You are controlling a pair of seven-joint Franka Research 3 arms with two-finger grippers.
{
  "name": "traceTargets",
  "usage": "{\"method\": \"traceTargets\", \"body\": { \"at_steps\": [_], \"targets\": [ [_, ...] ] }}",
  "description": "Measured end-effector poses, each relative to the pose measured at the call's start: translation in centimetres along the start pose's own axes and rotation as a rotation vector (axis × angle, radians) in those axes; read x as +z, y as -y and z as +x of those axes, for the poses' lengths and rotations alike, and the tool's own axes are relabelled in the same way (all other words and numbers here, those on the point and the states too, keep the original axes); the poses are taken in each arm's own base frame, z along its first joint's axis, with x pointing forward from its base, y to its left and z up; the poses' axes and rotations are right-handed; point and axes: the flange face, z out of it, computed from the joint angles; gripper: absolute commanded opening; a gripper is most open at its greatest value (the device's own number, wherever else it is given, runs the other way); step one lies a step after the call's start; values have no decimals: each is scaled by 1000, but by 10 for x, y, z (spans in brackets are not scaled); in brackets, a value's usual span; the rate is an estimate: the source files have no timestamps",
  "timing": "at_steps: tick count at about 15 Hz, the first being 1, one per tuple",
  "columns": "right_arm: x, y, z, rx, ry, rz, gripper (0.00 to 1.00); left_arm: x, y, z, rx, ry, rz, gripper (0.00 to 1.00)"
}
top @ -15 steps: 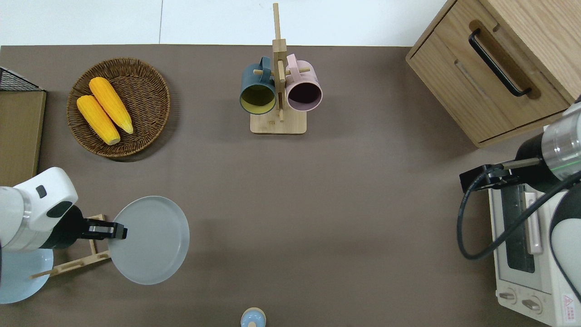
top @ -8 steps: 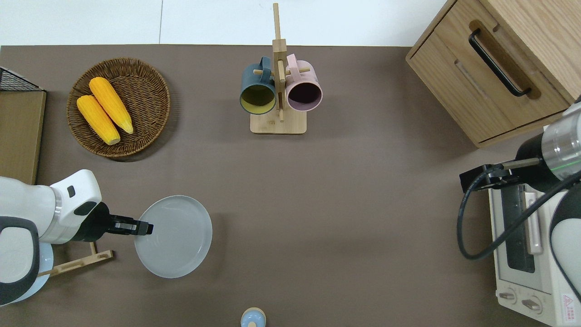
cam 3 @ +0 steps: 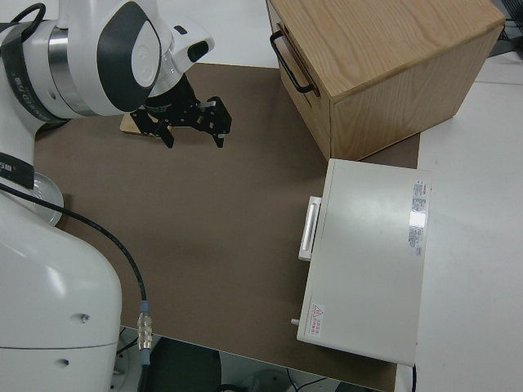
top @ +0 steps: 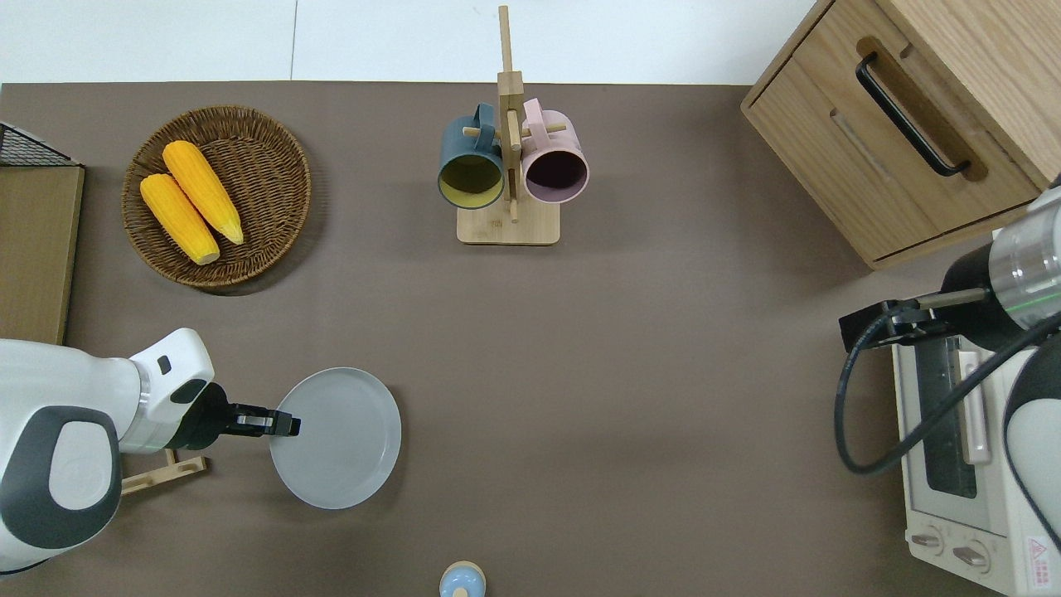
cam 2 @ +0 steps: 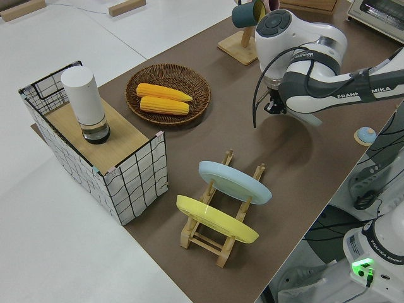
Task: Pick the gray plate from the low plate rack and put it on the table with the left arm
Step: 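Carry the plate away from the rack and lower it onto the table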
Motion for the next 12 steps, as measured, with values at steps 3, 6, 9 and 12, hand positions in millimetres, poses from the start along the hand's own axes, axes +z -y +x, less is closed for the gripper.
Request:
{"method": "traceTargets", "body": {
  "at_steps": [3, 6, 9, 12],
  "targets": [
    [0, 0, 0, 0, 0, 0, 983, 7, 4, 1, -8, 11, 1, 302],
    [0, 0, 0, 0, 0, 0, 983, 10, 6, 3, -11, 11, 3, 647],
    [0, 0, 0, 0, 0, 0, 983, 7, 10, 3, -18, 4, 2, 857],
    [0, 0, 0, 0, 0, 0, 983, 2, 20, 2, -32, -7, -2, 957]
  ]
}}
